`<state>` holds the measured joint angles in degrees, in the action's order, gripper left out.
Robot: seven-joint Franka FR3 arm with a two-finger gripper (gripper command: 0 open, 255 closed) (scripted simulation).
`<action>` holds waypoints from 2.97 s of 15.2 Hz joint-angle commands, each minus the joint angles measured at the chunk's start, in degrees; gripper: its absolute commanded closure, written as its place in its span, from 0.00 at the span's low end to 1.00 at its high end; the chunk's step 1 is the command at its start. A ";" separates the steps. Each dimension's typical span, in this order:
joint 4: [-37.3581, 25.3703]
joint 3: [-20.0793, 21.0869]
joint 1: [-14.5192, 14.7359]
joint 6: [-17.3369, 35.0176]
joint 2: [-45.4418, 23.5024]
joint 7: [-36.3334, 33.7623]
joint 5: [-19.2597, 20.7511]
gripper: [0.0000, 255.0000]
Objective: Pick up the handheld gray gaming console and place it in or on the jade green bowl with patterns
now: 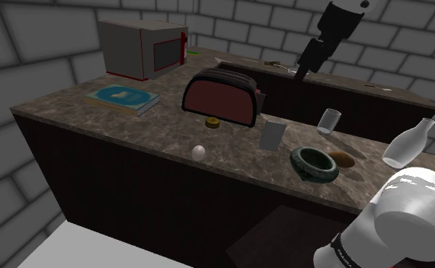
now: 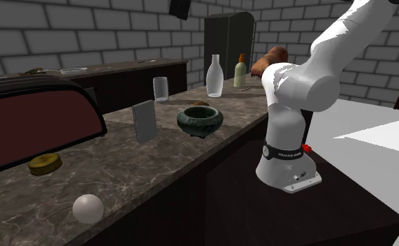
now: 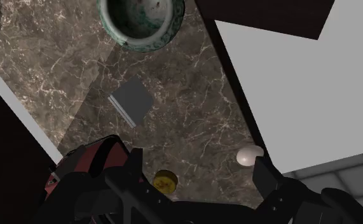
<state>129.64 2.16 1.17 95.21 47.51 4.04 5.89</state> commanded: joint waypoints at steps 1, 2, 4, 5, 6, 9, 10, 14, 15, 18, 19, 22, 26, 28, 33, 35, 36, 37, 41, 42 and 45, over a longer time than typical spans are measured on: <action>0.00 0.00 0.00 0.00 0.00 0.00 0.00 0.00; 1.09 -1.29 0.10 1.00 -0.32 1.69 0.38 0.00; 3.06 -3.88 0.27 3.02 -1.21 5.06 1.17 0.00; 3.93 -5.17 0.31 4.04 -1.79 6.76 1.57 0.00; 4.72 -6.47 0.37 5.06 -2.45 8.45 1.97 0.00; 6.65 -10.35 0.50 8.20 -4.98 13.56 3.15 0.00; 7.15 -11.65 0.56 9.27 -6.00 15.26 3.53 0.00; 8.36 -16.77 0.84 13.59 -10.96 22.16 4.75 0.00; 8.47 -18.05 0.95 14.68 -12.42 23.91 4.97 0.00; 8.36 -21.81 1.38 17.95 -17.30 29.27 5.28 0.00; 8.18 -23.06 1.59 19.04 -19.08 31.10 5.26 0.00; 7.19 -26.72 2.33 22.22 -24.92 36.79 4.68 0.00; 5.40 -30.36 3.18 25.48 -32.03 43.43 2.92 0.00; 6.37 -30.61 3.20 27.14 -32.77 43.62 2.74 0.00; 8.82 -31.37 3.36 31.84 -35.17 44.30 2.03 0.00; 8.82 -31.36 3.35 31.84 -35.17 44.30 2.03 0.00; 8.82 -31.36 3.36 31.84 -35.17 44.30 2.03 0.00; 8.82 -31.36 3.36 31.84 -35.17 44.31 2.03 0.00; 8.82 -31.36 3.35 31.83 -35.16 44.30 2.03 0.00; 8.82 -31.36 3.35 31.83 -35.16 44.30 2.03 1.00; 8.82 -31.36 3.35 31.83 -35.16 44.30 2.03 1.00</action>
<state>138.46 -29.20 4.53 127.03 12.36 48.34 7.93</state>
